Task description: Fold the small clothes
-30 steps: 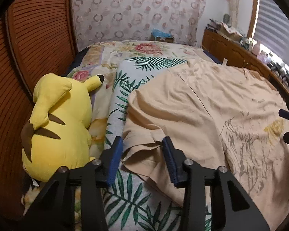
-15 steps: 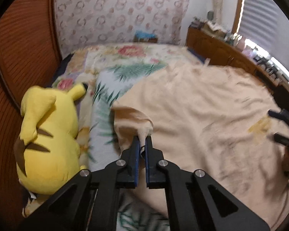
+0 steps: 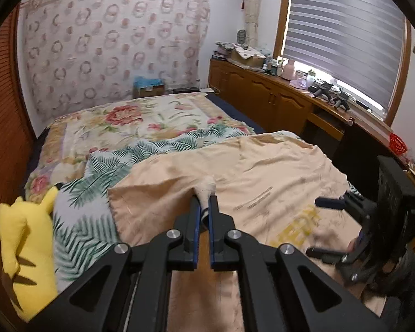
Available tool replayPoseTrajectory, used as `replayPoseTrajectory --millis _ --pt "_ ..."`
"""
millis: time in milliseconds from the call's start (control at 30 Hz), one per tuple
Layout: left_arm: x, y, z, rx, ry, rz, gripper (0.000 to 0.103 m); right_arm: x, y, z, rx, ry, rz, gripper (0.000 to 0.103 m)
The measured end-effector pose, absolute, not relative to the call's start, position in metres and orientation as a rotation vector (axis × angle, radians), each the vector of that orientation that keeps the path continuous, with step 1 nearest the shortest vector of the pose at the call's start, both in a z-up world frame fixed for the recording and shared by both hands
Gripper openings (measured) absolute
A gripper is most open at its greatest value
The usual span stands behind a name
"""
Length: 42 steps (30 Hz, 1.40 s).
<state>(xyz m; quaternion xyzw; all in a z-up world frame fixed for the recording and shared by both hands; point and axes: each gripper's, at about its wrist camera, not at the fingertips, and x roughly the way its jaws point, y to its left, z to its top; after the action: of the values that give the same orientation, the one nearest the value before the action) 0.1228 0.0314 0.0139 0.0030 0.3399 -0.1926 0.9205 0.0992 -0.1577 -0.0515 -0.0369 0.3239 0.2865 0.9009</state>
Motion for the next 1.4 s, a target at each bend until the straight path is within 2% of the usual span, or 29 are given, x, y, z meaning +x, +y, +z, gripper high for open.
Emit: replayPoseTrajectory --millis 33,67,133,267,467,600,700,767,867,933,1033,1133,1400 --pt "0.126 0.027 0.015 0.007 0.697 -0.397 0.015 0.1 -0.16 -0.051 -0.073 0.67 0.589 0.103" --pt "0.128 0.025 0.015 0.008 0.698 -0.397 0.019 0.1 -0.162 -0.051 -0.071 0.67 0.585 0.103" --pt "0.129 0.023 0.012 0.012 0.708 -0.382 0.021 0.101 -0.168 -0.052 -0.069 0.671 0.575 0.103" --pt "0.128 0.031 -0.004 0.039 0.721 -0.331 0.034 0.103 -0.175 -0.053 -0.068 0.674 0.56 0.103" --pt "0.124 0.065 -0.043 0.048 0.806 -0.239 0.044 0.109 -0.177 -0.051 -0.076 0.678 0.555 0.103" --pt "0.121 0.08 -0.076 0.056 0.87 -0.199 0.047 0.11 -0.172 -0.051 -0.087 0.684 0.572 0.103" --pt "0.12 0.09 -0.097 0.055 0.912 -0.176 0.048 0.111 -0.166 -0.052 -0.082 0.701 0.616 0.097" --pt "0.119 0.094 -0.105 0.052 0.92 -0.165 0.049 0.11 -0.158 -0.054 -0.098 0.708 0.636 0.089" --pt "0.118 0.101 -0.11 0.029 0.915 -0.172 0.051 0.11 -0.144 -0.057 -0.116 0.726 0.672 0.076" --pt "0.117 0.101 -0.11 0.03 0.907 -0.176 0.052 0.109 -0.133 -0.06 -0.126 0.747 0.706 0.062" --pt "0.113 0.1 -0.113 0.036 0.869 -0.178 0.053 0.11 -0.116 -0.063 -0.15 0.769 0.749 0.05" --pt "0.114 0.101 -0.112 0.027 0.87 -0.181 0.053 0.108 -0.097 -0.068 -0.174 0.786 0.785 0.044" --pt "0.114 0.101 -0.111 0.027 0.869 -0.179 0.054 0.106 -0.058 -0.087 -0.226 0.865 0.87 0.035"
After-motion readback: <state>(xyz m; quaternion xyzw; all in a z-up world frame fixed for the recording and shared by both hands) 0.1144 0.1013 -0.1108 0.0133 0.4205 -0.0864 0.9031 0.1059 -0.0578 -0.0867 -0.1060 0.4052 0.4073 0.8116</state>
